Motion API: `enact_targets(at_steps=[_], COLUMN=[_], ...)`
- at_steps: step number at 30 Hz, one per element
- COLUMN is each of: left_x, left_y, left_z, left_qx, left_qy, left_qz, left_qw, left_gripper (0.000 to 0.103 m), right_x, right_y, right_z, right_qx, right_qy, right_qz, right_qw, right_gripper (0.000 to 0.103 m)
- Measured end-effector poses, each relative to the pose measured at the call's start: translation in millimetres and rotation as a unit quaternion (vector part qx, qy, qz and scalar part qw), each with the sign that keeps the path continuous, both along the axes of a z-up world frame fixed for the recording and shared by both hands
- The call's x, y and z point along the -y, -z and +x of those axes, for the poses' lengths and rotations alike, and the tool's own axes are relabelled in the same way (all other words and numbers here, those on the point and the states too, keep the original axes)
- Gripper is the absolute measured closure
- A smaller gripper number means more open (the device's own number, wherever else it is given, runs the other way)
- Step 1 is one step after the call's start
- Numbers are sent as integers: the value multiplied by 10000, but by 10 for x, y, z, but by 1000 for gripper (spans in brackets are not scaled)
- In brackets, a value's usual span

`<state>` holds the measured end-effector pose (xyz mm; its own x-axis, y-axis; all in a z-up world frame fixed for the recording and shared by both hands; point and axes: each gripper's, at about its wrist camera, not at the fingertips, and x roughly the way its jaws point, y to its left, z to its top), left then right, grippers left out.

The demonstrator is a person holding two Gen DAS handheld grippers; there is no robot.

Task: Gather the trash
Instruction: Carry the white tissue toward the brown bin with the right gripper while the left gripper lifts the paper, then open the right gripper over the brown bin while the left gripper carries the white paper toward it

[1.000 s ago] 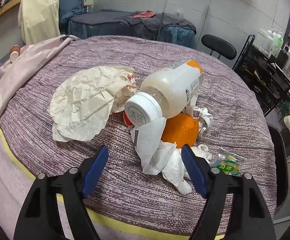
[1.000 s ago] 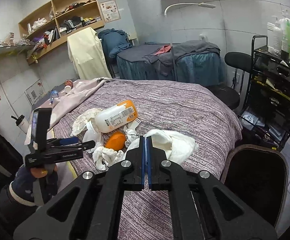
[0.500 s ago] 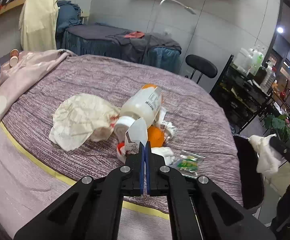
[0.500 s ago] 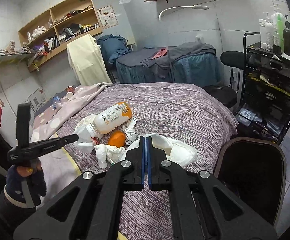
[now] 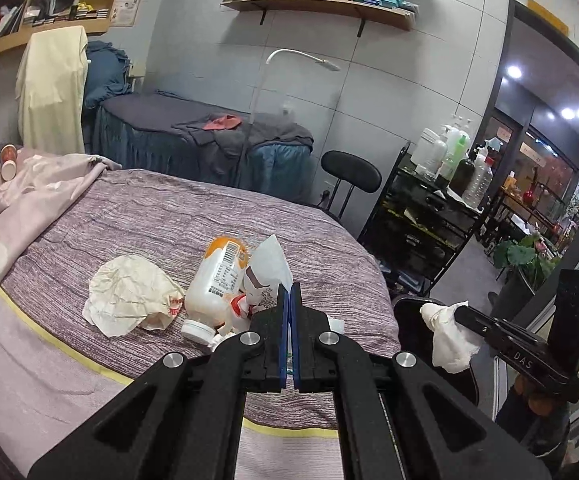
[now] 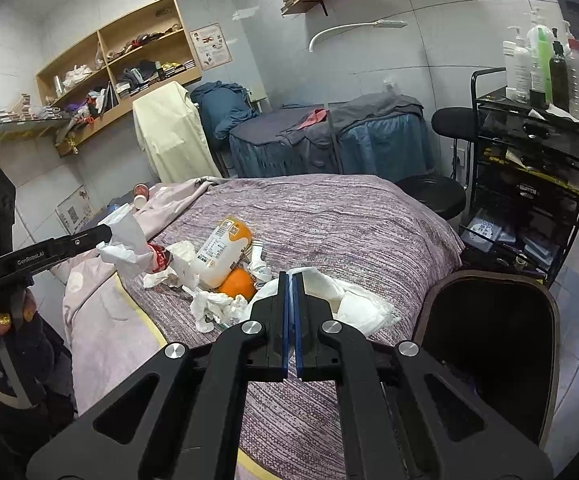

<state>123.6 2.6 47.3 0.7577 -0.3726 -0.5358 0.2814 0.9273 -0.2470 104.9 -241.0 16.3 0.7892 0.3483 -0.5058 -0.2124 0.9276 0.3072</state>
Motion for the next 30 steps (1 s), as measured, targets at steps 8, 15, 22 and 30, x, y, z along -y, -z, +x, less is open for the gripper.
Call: enact_targets(at_steps=[8,15,22,30], left_x=[432,974,1466,1901], left_y=[-8,10,100,204], left_z=[-34,-21,30,59], left_qx=[-2,28,-74,-230], left_qy=[576,1144,1608,1958], left_qz=[-77,-17,37,135], left_qw=[9983,9934,9870,9803], left_gripper=[101,101,101,101], right_x=[399,845,1153,1264], right_y=[44,224,605,1106], right_z=[-173,-260,-264,-202], right_qx=[-35,-297,-781,-1325], right_qy=[496,1063,1435,1702], right_qz=[49,81,162,176], right_qw=[9988,9939,9864,9763], right_gripper=[100,100,100,100])
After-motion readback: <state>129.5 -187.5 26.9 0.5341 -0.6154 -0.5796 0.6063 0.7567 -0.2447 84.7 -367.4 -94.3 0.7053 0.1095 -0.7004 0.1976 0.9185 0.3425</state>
